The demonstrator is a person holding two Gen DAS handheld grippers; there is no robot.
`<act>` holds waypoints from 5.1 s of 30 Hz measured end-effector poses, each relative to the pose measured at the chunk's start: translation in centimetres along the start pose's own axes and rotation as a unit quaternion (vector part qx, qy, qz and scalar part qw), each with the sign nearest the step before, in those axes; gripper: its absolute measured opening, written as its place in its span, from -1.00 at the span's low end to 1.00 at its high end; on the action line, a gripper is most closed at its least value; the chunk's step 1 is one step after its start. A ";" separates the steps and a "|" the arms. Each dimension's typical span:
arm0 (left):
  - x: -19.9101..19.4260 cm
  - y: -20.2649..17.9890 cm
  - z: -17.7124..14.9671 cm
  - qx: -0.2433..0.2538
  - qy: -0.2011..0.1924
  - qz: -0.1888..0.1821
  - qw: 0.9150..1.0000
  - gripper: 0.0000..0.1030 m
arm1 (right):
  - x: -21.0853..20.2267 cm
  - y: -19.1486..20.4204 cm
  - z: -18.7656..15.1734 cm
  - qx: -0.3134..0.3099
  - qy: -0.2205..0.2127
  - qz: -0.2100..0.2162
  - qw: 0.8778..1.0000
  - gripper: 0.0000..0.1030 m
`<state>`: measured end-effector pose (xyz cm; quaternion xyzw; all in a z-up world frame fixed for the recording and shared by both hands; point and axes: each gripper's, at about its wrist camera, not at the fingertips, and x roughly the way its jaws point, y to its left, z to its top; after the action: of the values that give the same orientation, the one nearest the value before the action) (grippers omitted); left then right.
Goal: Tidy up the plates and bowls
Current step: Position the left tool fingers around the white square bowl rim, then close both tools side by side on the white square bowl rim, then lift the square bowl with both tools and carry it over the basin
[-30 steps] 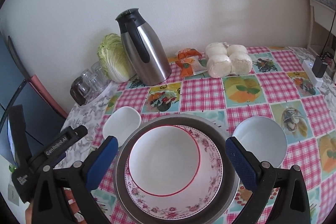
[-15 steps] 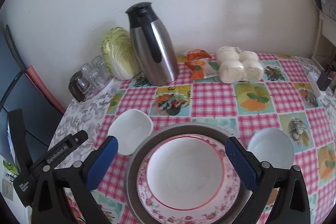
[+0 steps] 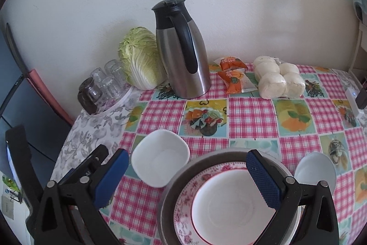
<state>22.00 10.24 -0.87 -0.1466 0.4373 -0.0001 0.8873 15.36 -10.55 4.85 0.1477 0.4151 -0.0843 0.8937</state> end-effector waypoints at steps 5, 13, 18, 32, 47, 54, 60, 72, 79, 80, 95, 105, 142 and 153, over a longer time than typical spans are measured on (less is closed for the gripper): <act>1.4 1.9 0.8 -0.034 0.010 -0.010 0.999 1.00 | 1.9 1.1 1.1 0.012 0.018 -0.015 1.000 1.00; 4.0 4.1 1.6 -0.077 0.048 -0.036 0.995 0.99 | 6.9 2.7 1.6 0.002 0.090 -0.053 0.995 1.00; 5.8 4.0 1.2 -0.090 0.087 -0.069 0.990 0.77 | 9.6 2.5 1.5 -0.008 0.121 -0.090 0.989 0.85; 9.5 0.8 -0.9 -0.064 0.174 -0.122 0.975 -0.32 | 14.4 2.3 0.5 -0.040 0.183 -0.121 0.975 -0.35; 11.0 -0.5 -2.4 -0.046 0.195 -0.108 0.974 -0.64 | 16.4 3.1 -0.2 -0.057 0.201 -0.121 0.970 -0.75; 11.2 -0.4 -2.4 -0.050 0.192 -0.109 0.974 -0.66 | 16.6 3.3 -0.4 -0.064 0.200 -0.118 0.971 -0.75; 10.2 0.0 -1.8 -0.048 0.180 -0.106 0.977 -0.72 | 16.2 3.0 -0.2 -0.050 0.198 -0.094 0.974 -0.76; 4.7 -0.6 0.5 -0.033 0.116 -0.114 0.986 -0.72 | 11.0 4.6 2.0 -0.068 0.143 -0.055 0.986 -0.75; 0.4 -2.2 0.5 -0.003 0.078 -0.112 0.991 -0.72 | 7.0 4.0 2.6 -0.061 0.121 -0.030 0.990 -0.75; -0.2 -2.5 0.4 0.003 0.073 -0.112 0.991 -0.72 | 6.4 3.8 2.5 -0.061 0.120 -0.028 0.991 -0.75; -5.5 -9.0 -2.8 0.102 0.051 -0.141 0.983 -0.72 | -1.0 -3.8 0.8 0.013 0.077 0.002 0.997 -0.75; -7.3 -14.3 -5.9 0.194 0.040 -0.119 0.973 -0.72 | -3.2 -9.5 -1.6 0.080 0.049 0.013 0.996 -0.71; -5.3 -15.6 -8.6 0.214 0.091 -0.053 0.971 -0.68 | -3.3 -12.4 -4.3 0.111 0.075 0.068 0.989 -0.68; -4.7 -15.4 -8.6 0.208 0.107 -0.054 0.971 -0.60 | -2.6 -12.1 -4.6 0.107 0.086 0.064 0.989 -0.68</act>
<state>14.39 -6.12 1.82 0.0190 0.5117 -0.1550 0.8449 7.11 -20.37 1.69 0.2753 0.4685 -0.0579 0.8375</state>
